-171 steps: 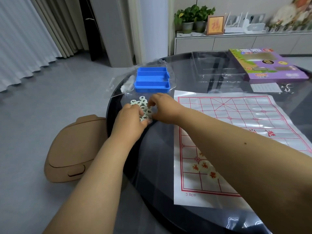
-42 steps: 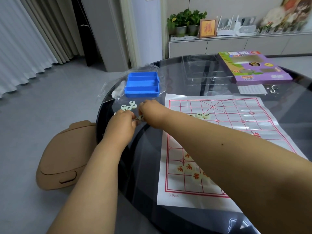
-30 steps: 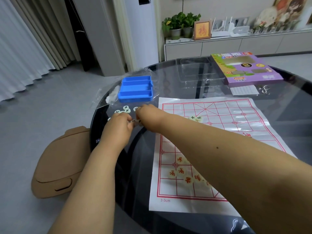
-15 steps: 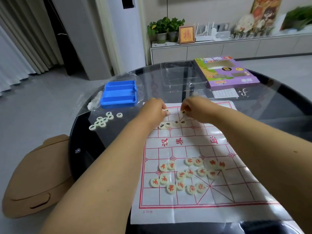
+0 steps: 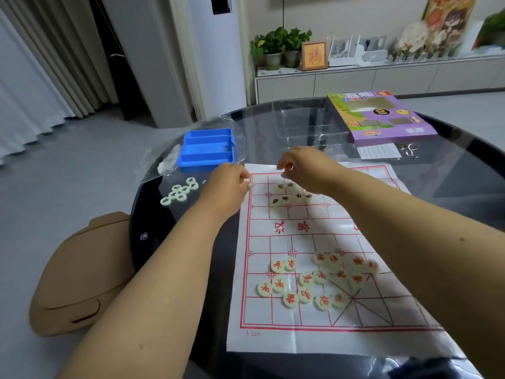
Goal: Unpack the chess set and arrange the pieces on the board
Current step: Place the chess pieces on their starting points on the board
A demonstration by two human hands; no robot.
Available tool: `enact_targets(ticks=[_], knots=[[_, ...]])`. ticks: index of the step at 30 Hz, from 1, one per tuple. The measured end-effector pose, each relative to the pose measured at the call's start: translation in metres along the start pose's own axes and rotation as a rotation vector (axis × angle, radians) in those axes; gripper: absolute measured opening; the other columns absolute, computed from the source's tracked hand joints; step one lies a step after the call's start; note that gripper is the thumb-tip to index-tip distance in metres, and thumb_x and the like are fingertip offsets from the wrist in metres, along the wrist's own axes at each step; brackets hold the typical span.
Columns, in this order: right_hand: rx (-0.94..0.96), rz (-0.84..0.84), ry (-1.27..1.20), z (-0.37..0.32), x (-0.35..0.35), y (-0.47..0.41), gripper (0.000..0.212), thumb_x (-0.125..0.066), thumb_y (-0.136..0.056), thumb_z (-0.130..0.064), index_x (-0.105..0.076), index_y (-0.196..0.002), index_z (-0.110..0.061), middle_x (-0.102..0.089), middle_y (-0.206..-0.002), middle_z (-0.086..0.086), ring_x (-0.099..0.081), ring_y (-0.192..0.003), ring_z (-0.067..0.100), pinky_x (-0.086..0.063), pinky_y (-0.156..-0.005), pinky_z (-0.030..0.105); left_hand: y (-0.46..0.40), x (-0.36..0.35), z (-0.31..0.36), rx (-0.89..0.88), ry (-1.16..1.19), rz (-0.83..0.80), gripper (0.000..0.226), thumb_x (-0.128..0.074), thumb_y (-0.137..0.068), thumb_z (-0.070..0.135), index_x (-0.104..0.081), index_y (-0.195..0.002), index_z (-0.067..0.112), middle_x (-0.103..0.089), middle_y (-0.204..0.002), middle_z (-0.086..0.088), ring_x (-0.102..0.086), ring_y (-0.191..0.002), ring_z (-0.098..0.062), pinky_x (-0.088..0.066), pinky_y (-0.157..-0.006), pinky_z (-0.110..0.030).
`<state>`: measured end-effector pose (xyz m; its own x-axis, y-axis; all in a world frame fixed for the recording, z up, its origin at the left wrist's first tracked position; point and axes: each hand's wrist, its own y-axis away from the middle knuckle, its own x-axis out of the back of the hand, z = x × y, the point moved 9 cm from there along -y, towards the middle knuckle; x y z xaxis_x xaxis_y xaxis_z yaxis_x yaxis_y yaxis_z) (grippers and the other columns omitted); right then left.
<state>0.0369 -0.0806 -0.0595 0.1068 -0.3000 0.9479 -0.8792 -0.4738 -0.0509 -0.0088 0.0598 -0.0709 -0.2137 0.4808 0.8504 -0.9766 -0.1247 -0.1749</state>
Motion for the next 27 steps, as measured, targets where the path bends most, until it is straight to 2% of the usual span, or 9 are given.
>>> enact_targets(ticks=[3,7,12,16,19,24,27], knots=[[0.086,0.018,-0.058,-0.042,-0.015,-0.014,0.03,-0.06,-0.091,-0.019,-0.06,-0.121,-0.016,-0.061,-0.118,0.005,-0.058,-0.102,0.02,-0.048,-0.089,0.028,0.01,0.026,-0.045,0.096,-0.034,0.076,0.028,-0.065,-0.09,0.028,-0.063,-0.115,0.014,-0.055,-0.116,-0.003,-0.056,-0.101,-0.02,-0.047,-0.091,-0.035],[0.168,-0.001,-0.083,-0.088,-0.038,-0.036,0.035,-0.06,-0.09,-0.015,-0.057,-0.124,-0.016,-0.057,-0.123,0.006,-0.054,-0.11,0.022,-0.042,-0.09,0.028,0.019,0.062,-0.096,0.187,-0.15,0.203,0.034,-0.072,-0.084,0.028,-0.066,-0.114,0.013,-0.055,-0.119,-0.011,-0.055,-0.108,-0.03,-0.043,-0.093,-0.035],[0.219,-0.016,-0.07,-0.121,-0.063,-0.059,0.043,-0.063,-0.088,-0.024,-0.052,-0.13,-0.019,-0.047,-0.132,0.007,-0.04,-0.123,0.026,-0.034,-0.099,0.032,0.021,0.071,-0.142,0.282,-0.216,0.109,0.045,-0.072,-0.082,0.036,-0.06,-0.122,0.018,-0.049,-0.124,-0.012,-0.042,-0.121,-0.032,-0.035,-0.103,-0.036],[0.225,-0.061,-0.06,-0.135,-0.081,-0.073,0.043,-0.064,-0.087,-0.027,-0.053,-0.128,-0.024,-0.046,-0.132,0.005,-0.036,-0.123,0.026,-0.035,-0.1,0.035,0.016,0.063,-0.153,0.228,-0.128,0.04,0.033,-0.075,-0.08,0.03,-0.063,-0.109,0.02,-0.052,-0.116,-0.005,-0.053,-0.108,-0.024,-0.043,-0.089,-0.033],[0.239,-0.078,-0.045,-0.143,-0.087,-0.08,0.037,-0.064,-0.087,-0.029,-0.056,-0.123,-0.024,-0.048,-0.126,0.006,-0.038,-0.119,0.025,-0.035,-0.097,0.033,0.012,0.06,-0.151,0.177,-0.116,0.041,0.028,-0.074,-0.082,0.028,-0.062,-0.106,0.019,-0.051,-0.106,0.001,-0.054,-0.094,-0.018,-0.038,-0.077,-0.027],[0.231,-0.104,-0.045,-0.147,-0.088,-0.084,0.023,-0.063,-0.087,-0.023,-0.06,-0.11,-0.018,-0.052,-0.116,0.006,-0.05,-0.104,0.024,-0.039,-0.079,0.027,0.006,0.06,-0.152,0.153,-0.103,0.016,0.02,-0.072,-0.084,0.024,-0.059,-0.099,0.02,-0.056,-0.089,0.001,-0.05,-0.077,-0.016,-0.035,-0.06,-0.025],[0.24,-0.129,-0.005,-0.148,-0.087,-0.08,0.022,-0.063,-0.087,-0.02,-0.061,-0.108,-0.015,-0.056,-0.113,0.006,-0.05,-0.087,0.02,-0.036,-0.071,0.024,0.006,0.059,-0.152,0.147,-0.087,0.017,0.02,-0.072,-0.084,0.023,-0.059,-0.099,0.021,-0.056,-0.084,0.003,-0.051,-0.074,-0.015,-0.036,-0.061,-0.026]])
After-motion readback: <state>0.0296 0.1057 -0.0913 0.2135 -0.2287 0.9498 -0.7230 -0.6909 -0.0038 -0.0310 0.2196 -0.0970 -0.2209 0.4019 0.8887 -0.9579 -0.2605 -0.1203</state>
